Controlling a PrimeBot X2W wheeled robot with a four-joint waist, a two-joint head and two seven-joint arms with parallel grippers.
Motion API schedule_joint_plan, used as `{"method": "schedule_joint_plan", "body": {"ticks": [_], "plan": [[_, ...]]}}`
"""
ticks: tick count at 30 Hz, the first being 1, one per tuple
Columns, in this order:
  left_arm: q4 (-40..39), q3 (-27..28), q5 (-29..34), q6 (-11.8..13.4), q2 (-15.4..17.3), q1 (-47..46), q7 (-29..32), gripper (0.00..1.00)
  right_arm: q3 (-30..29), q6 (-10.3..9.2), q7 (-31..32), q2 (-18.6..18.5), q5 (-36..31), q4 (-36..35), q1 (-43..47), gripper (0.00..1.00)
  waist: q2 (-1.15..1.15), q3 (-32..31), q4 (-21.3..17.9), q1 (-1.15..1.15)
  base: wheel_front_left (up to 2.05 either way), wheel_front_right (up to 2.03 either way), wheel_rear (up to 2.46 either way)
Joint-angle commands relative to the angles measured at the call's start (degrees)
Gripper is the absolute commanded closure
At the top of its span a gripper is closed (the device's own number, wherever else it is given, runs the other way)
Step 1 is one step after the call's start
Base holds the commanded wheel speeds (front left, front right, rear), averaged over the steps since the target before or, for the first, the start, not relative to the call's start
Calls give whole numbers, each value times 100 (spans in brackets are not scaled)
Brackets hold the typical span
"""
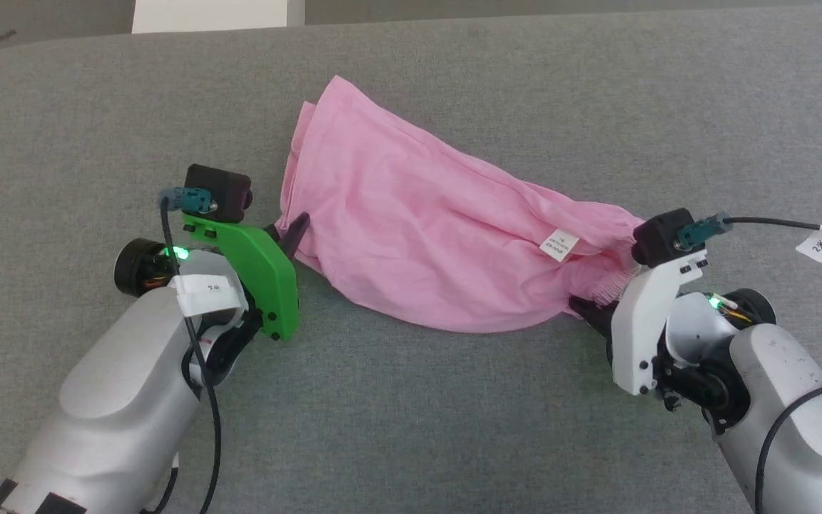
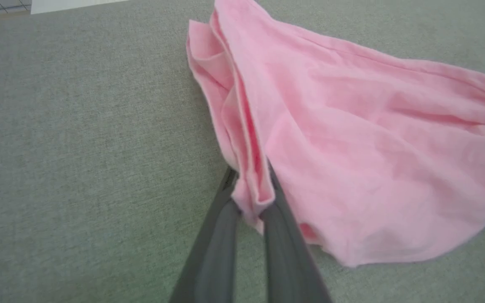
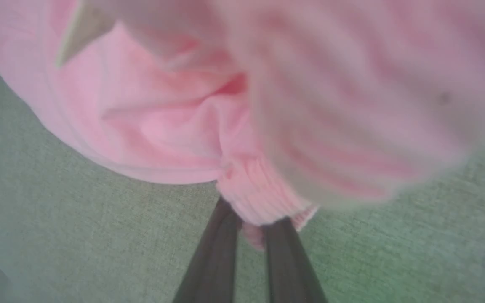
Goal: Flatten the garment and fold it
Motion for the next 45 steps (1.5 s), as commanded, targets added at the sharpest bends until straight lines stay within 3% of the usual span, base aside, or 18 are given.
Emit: {"method": "schedule_joint_plan", "body": {"ticks": [1, 8, 19, 25, 30, 31, 32, 33, 34, 39, 45], "plan": [[-49, 50, -22, 68, 57, 89, -84, 100, 136, -8, -27, 11, 38, 94, 51, 100, 43, -60, -15, 0, 0, 0, 0], [-433, 168, -68, 295, 206, 523, -334, 100, 153, -8, -240, -290, 130, -307, 54, 100, 43, -497, -5, 0, 0, 0, 0], [-1509, 170, -514, 1102, 351, 2531, -470, 100, 28, -8, -91, -789, 299, -710, 1143, 100, 43, -1293, 178, 0, 0, 0, 0], [-1899, 137, -716, 1502, 238, 3415, -622, 100, -125, -8, -269, -785, 266, -894, 1867, 100, 43, -1409, 255, 0, 0, 0, 0], [-1796, 80, -786, 1540, 104, 3588, -675, 100, -240, -8, -459, -658, 119, -929, 2230, 100, 43, -1394, 281, 0, 0, 0, 0], [-1728, 64, -830, 1509, 64, 3585, -648, 100, -256, -8, -480, -618, 97, -900, 2294, 73, 43, -1388, 279, 0, 0, 0, 0], [-1675, 60, -857, 1481, 29, 3571, -646, 87, -265, -8, -495, -585, 79, -884, 2345, 56, 43, -1387, 279, 0, 0, 0, 0], [-1600, 59, -861, 1458, 1, 3540, -662, 22, -288, -8, -555, -535, 56, -886, 2401, 0, 43, -1386, 277, 0, 0, 0, 0], [-1531, 52, -849, 1437, -17, 3507, -680, 0, -302, -8, -630, -494, 20, -893, 2458, 0, 43, -1383, 272, 0, 0, 0, 0], [-1508, 235, -675, 1416, -59, 3319, -1173, 0, -566, -8, -1258, -289, -209, -1075, 2757, 0, 43, -1384, 221, 0, 0, 0, 0], [-1780, 551, -205, 1583, 145, 3176, -2007, 0, -1005, -8, -1863, 43, -461, -1612, 3249, 0, 43, -1468, 147, 0, 0, 0, 0]]}}
